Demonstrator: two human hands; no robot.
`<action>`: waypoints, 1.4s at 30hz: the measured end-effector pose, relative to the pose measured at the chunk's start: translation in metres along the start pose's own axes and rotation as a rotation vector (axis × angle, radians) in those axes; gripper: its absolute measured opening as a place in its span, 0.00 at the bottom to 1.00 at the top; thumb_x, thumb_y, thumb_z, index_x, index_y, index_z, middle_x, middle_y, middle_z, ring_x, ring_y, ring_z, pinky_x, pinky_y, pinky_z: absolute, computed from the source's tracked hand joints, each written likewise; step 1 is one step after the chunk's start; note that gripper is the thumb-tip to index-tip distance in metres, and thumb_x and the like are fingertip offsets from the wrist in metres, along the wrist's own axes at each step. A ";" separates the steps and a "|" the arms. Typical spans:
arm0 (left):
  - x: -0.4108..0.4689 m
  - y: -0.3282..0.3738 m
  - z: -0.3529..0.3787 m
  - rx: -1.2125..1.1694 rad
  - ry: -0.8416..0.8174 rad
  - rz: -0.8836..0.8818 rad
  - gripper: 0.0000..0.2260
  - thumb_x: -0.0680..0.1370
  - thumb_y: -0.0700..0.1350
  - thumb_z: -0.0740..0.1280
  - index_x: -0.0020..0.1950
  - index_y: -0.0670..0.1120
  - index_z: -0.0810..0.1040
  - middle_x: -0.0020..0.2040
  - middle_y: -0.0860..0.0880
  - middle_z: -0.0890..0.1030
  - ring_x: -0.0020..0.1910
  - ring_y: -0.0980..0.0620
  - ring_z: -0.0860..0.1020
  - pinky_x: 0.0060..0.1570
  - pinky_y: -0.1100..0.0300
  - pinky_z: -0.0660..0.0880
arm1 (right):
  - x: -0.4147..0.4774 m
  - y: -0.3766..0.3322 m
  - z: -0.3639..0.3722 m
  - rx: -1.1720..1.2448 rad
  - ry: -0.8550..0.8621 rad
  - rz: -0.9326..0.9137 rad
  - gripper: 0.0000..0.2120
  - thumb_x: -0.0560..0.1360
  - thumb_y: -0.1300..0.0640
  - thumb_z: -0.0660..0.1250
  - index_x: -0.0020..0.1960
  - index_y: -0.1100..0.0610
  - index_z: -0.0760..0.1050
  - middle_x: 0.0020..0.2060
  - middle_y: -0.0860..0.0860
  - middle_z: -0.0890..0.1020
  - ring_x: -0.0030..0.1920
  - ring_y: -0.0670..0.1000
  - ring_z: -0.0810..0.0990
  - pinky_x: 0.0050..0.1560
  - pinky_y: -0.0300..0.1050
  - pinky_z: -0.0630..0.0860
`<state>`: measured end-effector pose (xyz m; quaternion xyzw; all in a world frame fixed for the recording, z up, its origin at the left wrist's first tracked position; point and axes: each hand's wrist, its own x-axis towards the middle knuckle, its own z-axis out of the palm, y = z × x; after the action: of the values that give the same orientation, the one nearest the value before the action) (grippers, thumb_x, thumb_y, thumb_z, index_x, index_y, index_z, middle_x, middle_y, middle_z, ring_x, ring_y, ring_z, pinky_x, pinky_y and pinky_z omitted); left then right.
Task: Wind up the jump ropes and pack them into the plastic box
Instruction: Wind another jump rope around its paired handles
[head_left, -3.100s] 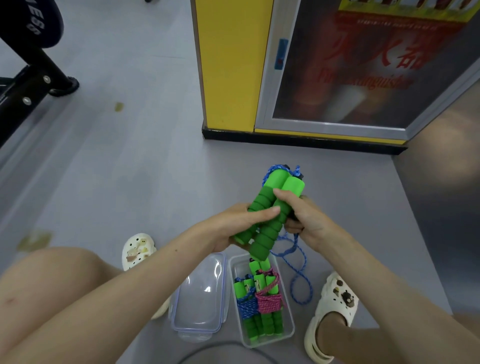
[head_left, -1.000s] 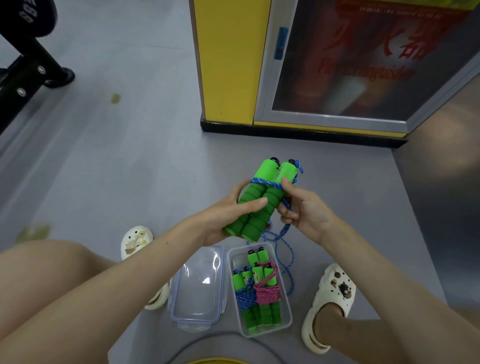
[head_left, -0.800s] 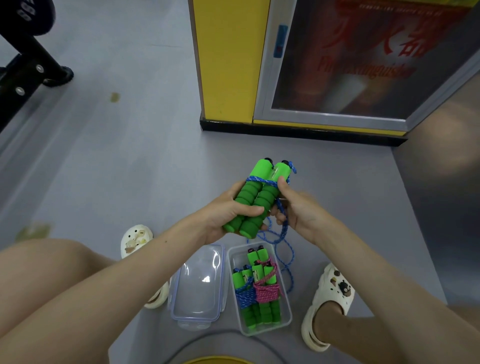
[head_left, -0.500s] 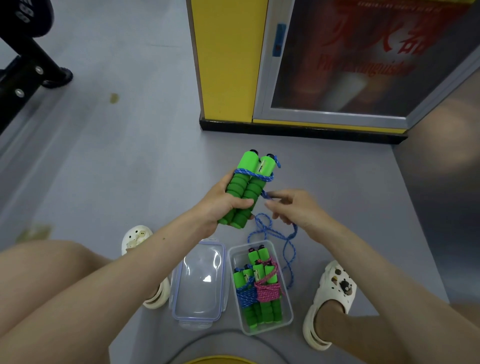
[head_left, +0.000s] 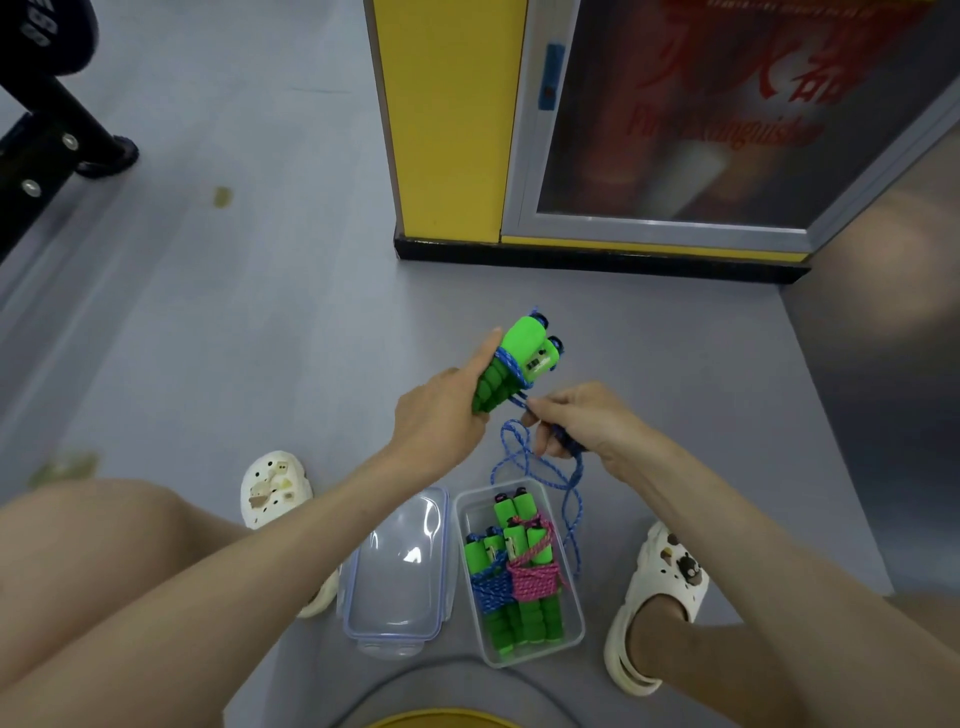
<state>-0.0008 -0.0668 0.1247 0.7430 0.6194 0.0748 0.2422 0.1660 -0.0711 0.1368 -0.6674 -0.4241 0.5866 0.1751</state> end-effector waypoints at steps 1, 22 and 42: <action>-0.002 0.001 0.002 0.099 0.043 0.033 0.39 0.77 0.44 0.65 0.76 0.63 0.41 0.51 0.47 0.76 0.42 0.46 0.76 0.35 0.57 0.67 | 0.000 -0.001 0.001 -0.004 -0.015 -0.012 0.10 0.79 0.57 0.62 0.45 0.62 0.78 0.26 0.53 0.80 0.20 0.44 0.70 0.28 0.38 0.69; -0.012 0.021 0.012 0.451 0.160 0.090 0.38 0.78 0.40 0.60 0.77 0.53 0.37 0.48 0.44 0.69 0.44 0.46 0.69 0.40 0.55 0.63 | 0.003 -0.010 0.016 0.387 -0.101 -0.032 0.16 0.81 0.54 0.58 0.47 0.66 0.75 0.32 0.58 0.80 0.22 0.45 0.65 0.23 0.35 0.59; 0.013 0.004 0.005 -0.765 -0.195 -0.090 0.22 0.75 0.59 0.67 0.64 0.47 0.75 0.54 0.47 0.77 0.54 0.52 0.76 0.50 0.62 0.73 | 0.014 0.002 0.000 0.304 0.087 -0.015 0.20 0.79 0.44 0.59 0.38 0.58 0.72 0.26 0.52 0.72 0.20 0.44 0.60 0.21 0.36 0.57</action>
<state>0.0080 -0.0563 0.1201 0.5749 0.5528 0.2186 0.5623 0.1664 -0.0609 0.1267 -0.6546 -0.3275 0.6133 0.2967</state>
